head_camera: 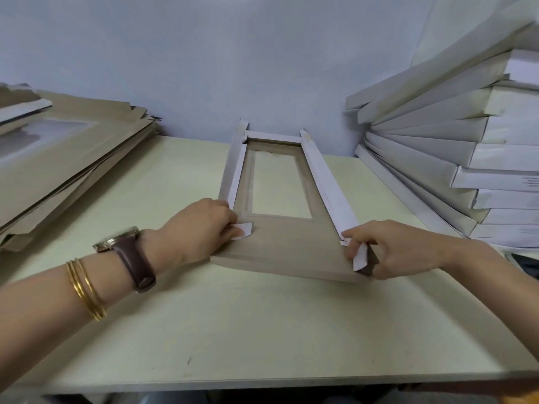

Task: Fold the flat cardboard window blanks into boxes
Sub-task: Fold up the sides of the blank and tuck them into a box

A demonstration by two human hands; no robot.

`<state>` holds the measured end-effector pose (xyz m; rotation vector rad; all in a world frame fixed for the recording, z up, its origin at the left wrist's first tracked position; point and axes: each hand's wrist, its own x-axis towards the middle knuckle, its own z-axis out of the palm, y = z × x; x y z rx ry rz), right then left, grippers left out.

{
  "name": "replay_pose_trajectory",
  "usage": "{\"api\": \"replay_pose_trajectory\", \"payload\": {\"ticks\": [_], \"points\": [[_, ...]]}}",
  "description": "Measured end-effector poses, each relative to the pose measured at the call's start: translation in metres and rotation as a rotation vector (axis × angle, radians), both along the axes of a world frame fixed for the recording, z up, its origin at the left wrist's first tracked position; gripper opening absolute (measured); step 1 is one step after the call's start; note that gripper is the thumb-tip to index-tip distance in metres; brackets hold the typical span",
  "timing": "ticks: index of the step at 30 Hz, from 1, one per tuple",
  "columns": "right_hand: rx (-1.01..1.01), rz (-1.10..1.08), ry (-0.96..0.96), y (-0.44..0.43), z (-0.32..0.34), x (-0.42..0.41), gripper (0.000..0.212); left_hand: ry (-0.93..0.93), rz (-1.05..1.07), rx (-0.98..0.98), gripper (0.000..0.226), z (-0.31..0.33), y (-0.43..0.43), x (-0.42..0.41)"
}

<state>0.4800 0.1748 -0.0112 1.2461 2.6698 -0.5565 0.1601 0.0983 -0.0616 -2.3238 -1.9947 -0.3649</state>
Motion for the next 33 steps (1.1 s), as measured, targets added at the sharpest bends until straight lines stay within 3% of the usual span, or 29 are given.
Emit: {"api": "replay_pose_trajectory", "payload": {"ticks": [8,14,33], "points": [[-0.099,0.063,-0.069,0.012,0.005,0.012,0.056,0.085,-0.068,0.067,0.029,-0.01,-0.002,-0.006],[-0.234,0.013,0.155,0.024,-0.001,0.018,0.03,0.06,-0.048,0.023,0.027,-0.008,-0.002,-0.007],[-0.328,-0.041,0.302,0.026,-0.009,0.033,0.021,0.051,-0.046,-0.043,0.022,0.0,-0.004,-0.005]]}}
